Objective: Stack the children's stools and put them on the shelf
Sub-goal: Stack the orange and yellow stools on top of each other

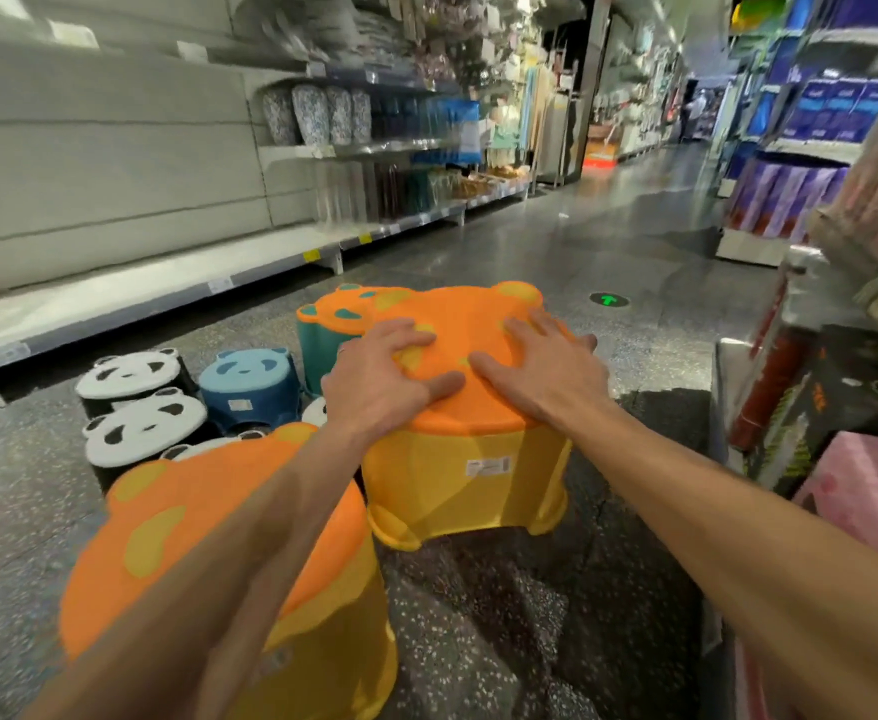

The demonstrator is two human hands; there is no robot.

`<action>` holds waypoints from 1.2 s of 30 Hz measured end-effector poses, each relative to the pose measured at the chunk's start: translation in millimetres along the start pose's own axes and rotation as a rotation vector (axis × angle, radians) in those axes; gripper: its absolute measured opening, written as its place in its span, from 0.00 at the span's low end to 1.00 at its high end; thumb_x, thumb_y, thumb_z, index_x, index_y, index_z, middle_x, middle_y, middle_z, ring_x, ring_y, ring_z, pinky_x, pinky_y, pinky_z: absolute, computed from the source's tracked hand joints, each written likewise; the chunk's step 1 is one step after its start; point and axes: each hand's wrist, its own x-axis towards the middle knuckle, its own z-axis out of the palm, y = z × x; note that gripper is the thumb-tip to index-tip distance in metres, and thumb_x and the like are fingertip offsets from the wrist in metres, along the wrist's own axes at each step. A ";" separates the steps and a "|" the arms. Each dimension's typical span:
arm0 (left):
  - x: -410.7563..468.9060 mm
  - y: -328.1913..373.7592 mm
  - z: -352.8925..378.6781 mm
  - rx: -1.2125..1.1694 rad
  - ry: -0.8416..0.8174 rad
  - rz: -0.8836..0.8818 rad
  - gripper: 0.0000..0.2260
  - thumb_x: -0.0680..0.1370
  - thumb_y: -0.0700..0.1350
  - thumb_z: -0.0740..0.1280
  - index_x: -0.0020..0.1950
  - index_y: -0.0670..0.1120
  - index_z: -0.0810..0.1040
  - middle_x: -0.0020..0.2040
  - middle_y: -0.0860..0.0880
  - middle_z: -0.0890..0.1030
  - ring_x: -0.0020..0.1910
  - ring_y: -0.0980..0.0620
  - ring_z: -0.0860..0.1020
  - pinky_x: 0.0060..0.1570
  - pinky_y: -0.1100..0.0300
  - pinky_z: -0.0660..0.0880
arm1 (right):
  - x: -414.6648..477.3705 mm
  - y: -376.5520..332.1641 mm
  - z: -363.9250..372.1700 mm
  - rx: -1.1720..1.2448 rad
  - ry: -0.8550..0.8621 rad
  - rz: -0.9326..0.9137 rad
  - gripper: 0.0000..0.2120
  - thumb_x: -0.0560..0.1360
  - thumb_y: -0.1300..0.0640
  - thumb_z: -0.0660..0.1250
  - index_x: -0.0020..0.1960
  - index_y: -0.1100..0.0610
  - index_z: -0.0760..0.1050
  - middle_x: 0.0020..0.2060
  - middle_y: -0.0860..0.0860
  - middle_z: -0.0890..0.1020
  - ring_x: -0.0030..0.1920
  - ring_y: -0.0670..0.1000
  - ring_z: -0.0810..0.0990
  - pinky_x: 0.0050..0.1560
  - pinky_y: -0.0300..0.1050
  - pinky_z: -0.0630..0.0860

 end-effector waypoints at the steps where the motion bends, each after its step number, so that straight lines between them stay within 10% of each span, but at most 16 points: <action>1: 2.5 5.7 -13.6 0.009 0.033 0.039 0.30 0.63 0.75 0.75 0.63 0.68 0.80 0.73 0.68 0.72 0.74 0.53 0.72 0.64 0.48 0.71 | -0.1 -8.6 -12.2 -0.008 0.027 -0.007 0.41 0.70 0.22 0.52 0.78 0.39 0.62 0.82 0.45 0.58 0.75 0.69 0.61 0.66 0.68 0.66; 9: -4.1 67.5 -127.3 -0.011 0.315 0.164 0.35 0.58 0.77 0.67 0.62 0.66 0.80 0.71 0.68 0.74 0.72 0.54 0.74 0.69 0.46 0.71 | -20.5 -86.3 -131.9 -0.045 0.316 -0.132 0.40 0.72 0.22 0.55 0.79 0.41 0.62 0.81 0.45 0.59 0.73 0.71 0.62 0.66 0.70 0.65; 15: -35.8 86.4 -214.9 0.277 0.365 0.131 0.34 0.60 0.76 0.67 0.65 0.68 0.80 0.71 0.70 0.73 0.72 0.51 0.74 0.70 0.44 0.69 | -41.2 -134.5 -144.3 0.137 0.221 -0.214 0.42 0.71 0.20 0.51 0.80 0.38 0.57 0.82 0.43 0.54 0.77 0.71 0.57 0.69 0.73 0.59; 25: -97.8 -9.6 -226.0 0.345 0.230 -0.123 0.36 0.59 0.79 0.63 0.65 0.69 0.79 0.73 0.70 0.73 0.73 0.55 0.73 0.70 0.44 0.71 | -80.6 -184.8 -51.5 0.091 -0.164 -0.353 0.39 0.73 0.22 0.49 0.80 0.37 0.55 0.82 0.43 0.52 0.74 0.71 0.59 0.68 0.68 0.60; 31: -136.4 -71.3 -174.7 0.631 -0.304 -0.255 0.45 0.64 0.81 0.50 0.80 0.67 0.61 0.83 0.65 0.57 0.84 0.42 0.55 0.76 0.32 0.60 | -123.4 -185.0 40.1 -0.031 -0.326 -0.446 0.36 0.78 0.27 0.49 0.82 0.38 0.49 0.83 0.43 0.47 0.74 0.72 0.58 0.68 0.68 0.63; 36: -155.9 -107.5 -146.2 0.745 -0.311 -0.222 0.44 0.70 0.78 0.36 0.84 0.64 0.49 0.86 0.63 0.48 0.85 0.43 0.49 0.75 0.26 0.53 | -123.5 -180.7 78.2 -0.066 -0.326 -0.478 0.33 0.80 0.31 0.46 0.82 0.40 0.47 0.83 0.45 0.45 0.76 0.72 0.52 0.70 0.71 0.59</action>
